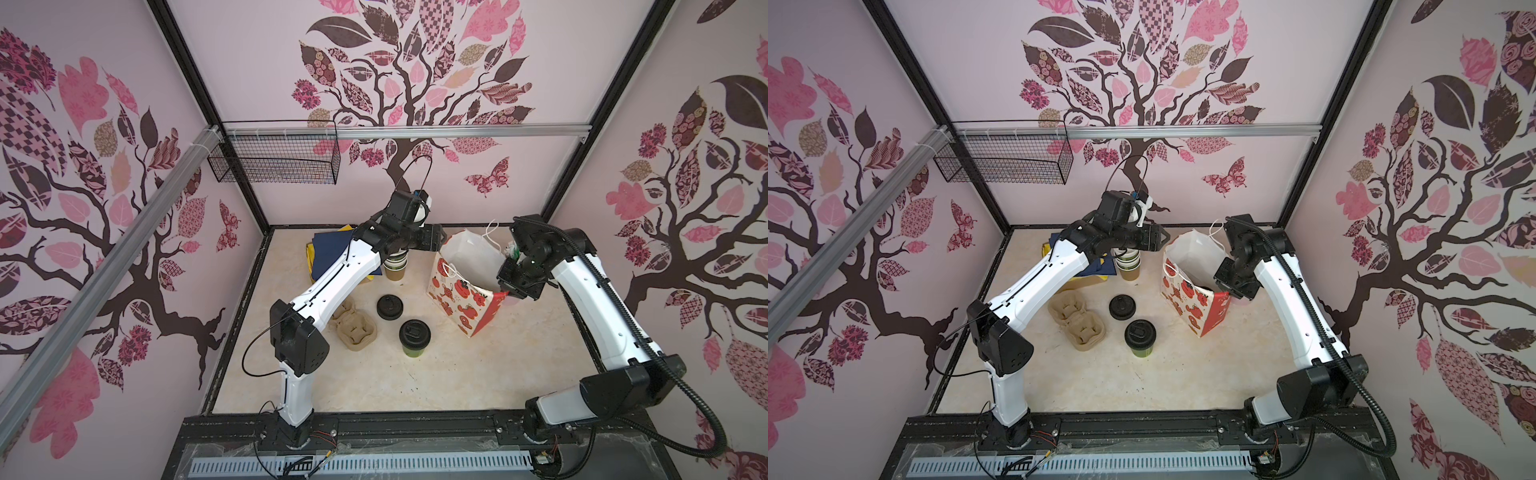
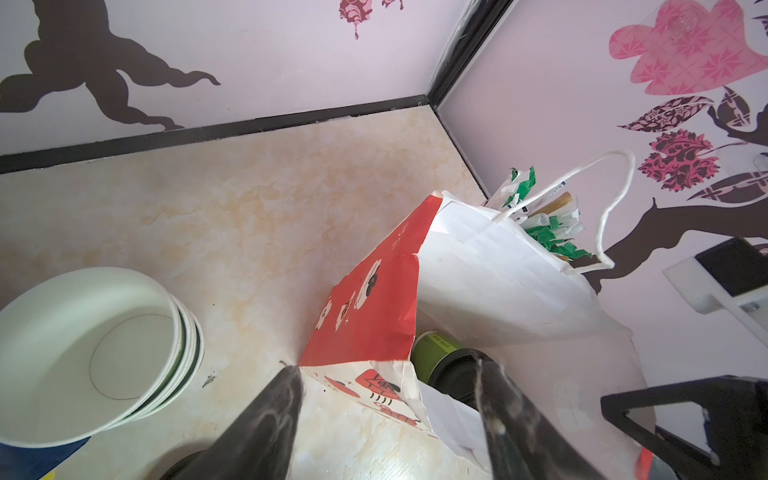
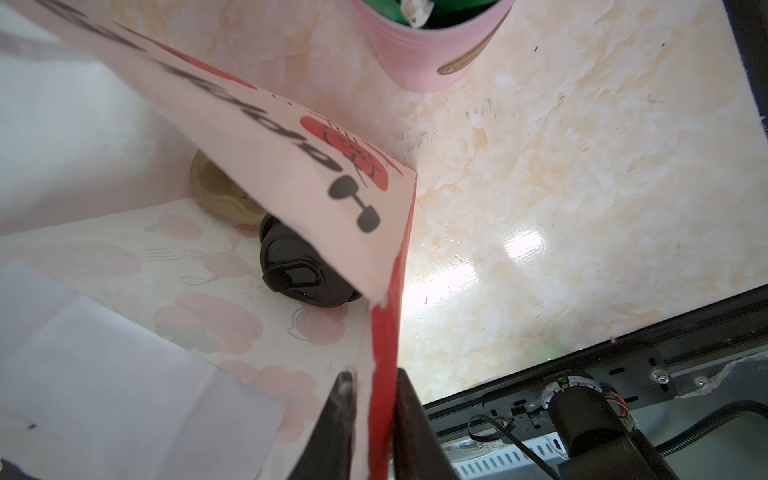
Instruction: Pack the takeout coffee
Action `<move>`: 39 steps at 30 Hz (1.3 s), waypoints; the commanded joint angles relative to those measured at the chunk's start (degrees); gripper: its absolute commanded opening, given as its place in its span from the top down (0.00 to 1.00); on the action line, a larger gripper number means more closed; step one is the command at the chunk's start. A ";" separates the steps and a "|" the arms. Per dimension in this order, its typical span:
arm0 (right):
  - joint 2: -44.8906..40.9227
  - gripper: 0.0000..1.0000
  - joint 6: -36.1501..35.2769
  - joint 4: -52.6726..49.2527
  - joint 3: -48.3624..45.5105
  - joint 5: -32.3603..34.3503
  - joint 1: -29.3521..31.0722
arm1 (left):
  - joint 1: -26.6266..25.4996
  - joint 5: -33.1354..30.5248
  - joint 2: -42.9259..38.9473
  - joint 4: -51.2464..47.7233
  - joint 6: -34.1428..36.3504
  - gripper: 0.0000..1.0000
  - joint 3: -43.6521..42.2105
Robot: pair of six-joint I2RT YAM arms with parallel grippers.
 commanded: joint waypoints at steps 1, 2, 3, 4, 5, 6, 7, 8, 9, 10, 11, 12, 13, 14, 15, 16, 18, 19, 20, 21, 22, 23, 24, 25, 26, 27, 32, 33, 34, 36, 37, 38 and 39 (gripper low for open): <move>1.13 0.84 7.27 -4.43 0.11 2.55 0.01 | -0.14 0.65 1.29 0.11 0.53 0.30 2.59; 1.25 0.86 7.12 -4.53 0.21 2.78 0.01 | -0.29 0.66 1.51 -0.10 0.95 0.30 2.59; 1.33 0.87 6.86 -4.57 0.41 2.92 0.03 | -0.76 0.08 1.69 -0.61 1.76 0.30 2.59; 1.29 0.88 6.55 -4.58 0.40 2.93 0.05 | -1.36 -0.91 2.02 -1.20 3.02 0.29 2.67; 1.30 0.88 6.21 -4.50 0.41 2.84 0.02 | -1.90 -1.75 2.36 -1.70 4.15 0.29 2.89; 1.35 0.90 5.76 -4.47 0.39 2.76 0.06 | -2.30 -2.51 2.73 -2.35 4.97 0.29 3.10; 1.25 0.91 5.26 -4.35 0.41 2.60 0.01 | -2.60 -3.16 3.05 -2.90 5.52 0.29 3.41; 1.16 0.92 4.69 -4.21 0.41 2.37 0.05 | -2.68 -3.82 3.30 -3.24 5.93 0.29 3.62; 1.04 0.93 4.07 -4.12 0.41 2.32 0.05 | -2.73 -4.63 3.57 -3.71 6.32 0.28 4.03; 1.09 0.94 3.33 -3.91 0.40 2.16 0.04 | -2.72 -5.31 3.71 -4.13 6.72 0.28 4.46; 1.01 0.95 2.62 -3.73 0.30 2.05 0.01 | -2.72 -5.97 3.78 -4.32 7.04 0.28 4.77; 0.96 0.97 1.50 -3.50 0.31 1.95 0.05 | -2.70 -6.18 3.83 -4.35 7.23 0.27 5.08; 0.96 0.98 0.09 -3.17 0.40 1.95 0.01 | -2.69 -6.30 3.74 -4.46 7.19 0.27 5.39; 1.02 0.99 -1.36 -2.92 0.55 2.01 0.01 | -2.69 -6.20 3.69 -4.47 7.07 0.27 5.47; 1.10 1.00 -3.03 -2.55 0.84 2.21 -0.06 | -2.69 -5.99 3.42 -4.38 6.83 0.27 5.56; 1.22 1.00 -5.07 -2.11 1.24 2.44 -0.07 | -2.73 -5.55 3.01 -4.35 6.51 0.27 5.58; 1.46 1.00 -8.87 -1.22 2.08 2.21 -0.05 | -2.69 -5.53 2.04 -4.59 6.11 0.27 5.51; 1.55 1.00 -11.08 -0.73 2.45 1.74 -0.07 | -2.65 -5.70 1.35 -4.72 6.01 0.27 5.37; 1.50 1.00 -12.67 -0.40 2.91 1.45 -0.07 | -2.60 -5.93 0.75 -4.81 5.85 0.27 5.13; 1.32 1.00 -14.32 0.13 3.07 1.11 -0.07 | -2.47 -6.12 0.15 -5.06 5.70 0.27 4.82; 1.22 1.00 -15.70 0.50 3.32 1.23 -0.03 | -2.34 -6.38 -0.35 -5.52 5.53 0.27 4.55; 1.03 1.00 -16.77 0.74 3.60 1.25 -0.07 | -2.17 -6.63 -0.76 -6.08 5.36 0.27 4.44; 0.91 1.00 -18.06 1.23 3.84 1.12 -0.10 | -1.95 -6.76 -1.26 -6.62 5.02 0.27 4.27; 0.81 1.00 -19.22 1.55 4.11 1.00 -0.17 | -1.75 -6.89 -1.86 -7.04 4.72 0.27 3.73; 0.79 1.00 -20.46 1.87 4.49 0.79 -0.38 | -1.57 -6.96 -2.36 -7.12 4.38 0.27 3.12; 1.03 1.00 -21.47 2.01 5.04 0.56 -0.41 | -1.41 -6.94 -3.17 -7.19 3.88 0.27 2.17; 3.72 1.00 -26.20 2.09 6.76 -0.14 -0.68 | -0.50 -5.75 -5.97 -6.81 2.51 0.27 -2.43; 4.50 1.00 -27.15 1.88 7.20 -0.36 -0.90 | -0.33 -5.42 -6.31 -7.10 2.27 0.27 -2.91; 5.03 1.00 -27.67 1.79 7.50 -0.52 -1.24 | -0.16 -5.16 -6.62 -7.39 2.06 0.27 -3.26; 5.42 1.00 -27.97 2.82 7.18 -2.12 -2.21 | -0.05 -5.12 -7.38 -7.94 1.79 0.27 -3.78; 5.94 1.00 -28.12 2.97 7.38 -2.00 -2.62 | 0.03 -5.08 -7.86 -8.03 1.64 0.27 -4.12; 6.50 1.00 -28.29 2.95 7.82 -1.39 -2.70 | 0.12 -5.03 -8.22 -8.08 1.46 0.27 -4.48; 7.07 1.00 -28.43 3.21 8.29 -0.92 -2.78 | 0.29 -4.88 -8.81 -8.31 1.29 0.27 -4.98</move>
